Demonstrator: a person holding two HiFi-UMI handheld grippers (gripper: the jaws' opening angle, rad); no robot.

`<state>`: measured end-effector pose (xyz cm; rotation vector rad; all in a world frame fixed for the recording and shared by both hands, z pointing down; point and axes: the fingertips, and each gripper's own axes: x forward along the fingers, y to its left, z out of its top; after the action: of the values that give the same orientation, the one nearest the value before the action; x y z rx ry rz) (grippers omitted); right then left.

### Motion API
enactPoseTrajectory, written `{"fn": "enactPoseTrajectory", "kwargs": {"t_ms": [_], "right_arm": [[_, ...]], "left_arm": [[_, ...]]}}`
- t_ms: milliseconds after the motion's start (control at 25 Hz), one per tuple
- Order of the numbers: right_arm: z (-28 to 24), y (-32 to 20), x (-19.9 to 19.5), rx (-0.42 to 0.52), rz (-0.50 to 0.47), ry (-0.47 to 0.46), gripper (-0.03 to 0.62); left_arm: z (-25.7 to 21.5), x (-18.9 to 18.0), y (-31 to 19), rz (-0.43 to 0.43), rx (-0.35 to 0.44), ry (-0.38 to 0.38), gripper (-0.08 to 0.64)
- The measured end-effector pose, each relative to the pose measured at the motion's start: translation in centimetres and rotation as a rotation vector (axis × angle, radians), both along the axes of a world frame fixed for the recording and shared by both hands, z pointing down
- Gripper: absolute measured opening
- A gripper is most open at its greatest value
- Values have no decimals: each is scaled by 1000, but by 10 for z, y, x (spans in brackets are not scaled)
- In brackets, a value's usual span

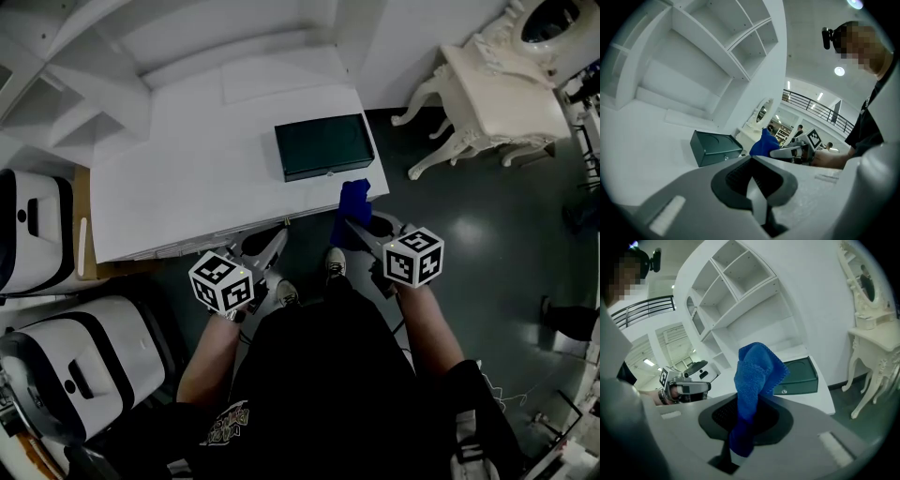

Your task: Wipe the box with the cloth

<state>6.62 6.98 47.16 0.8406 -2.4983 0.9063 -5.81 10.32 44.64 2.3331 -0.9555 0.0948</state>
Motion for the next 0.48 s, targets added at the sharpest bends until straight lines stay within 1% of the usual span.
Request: {"fn": "enactPoseTrajectory", "kwargs": {"t_ms": [240, 480], "right_arm": [[-9, 23, -8, 21, 23, -5, 94], [-4, 45, -18, 10, 33, -2, 92]], "left_arm": [[-7, -6, 17, 33, 13, 17, 2], [-5, -14, 36, 52, 14, 13, 2]]}}
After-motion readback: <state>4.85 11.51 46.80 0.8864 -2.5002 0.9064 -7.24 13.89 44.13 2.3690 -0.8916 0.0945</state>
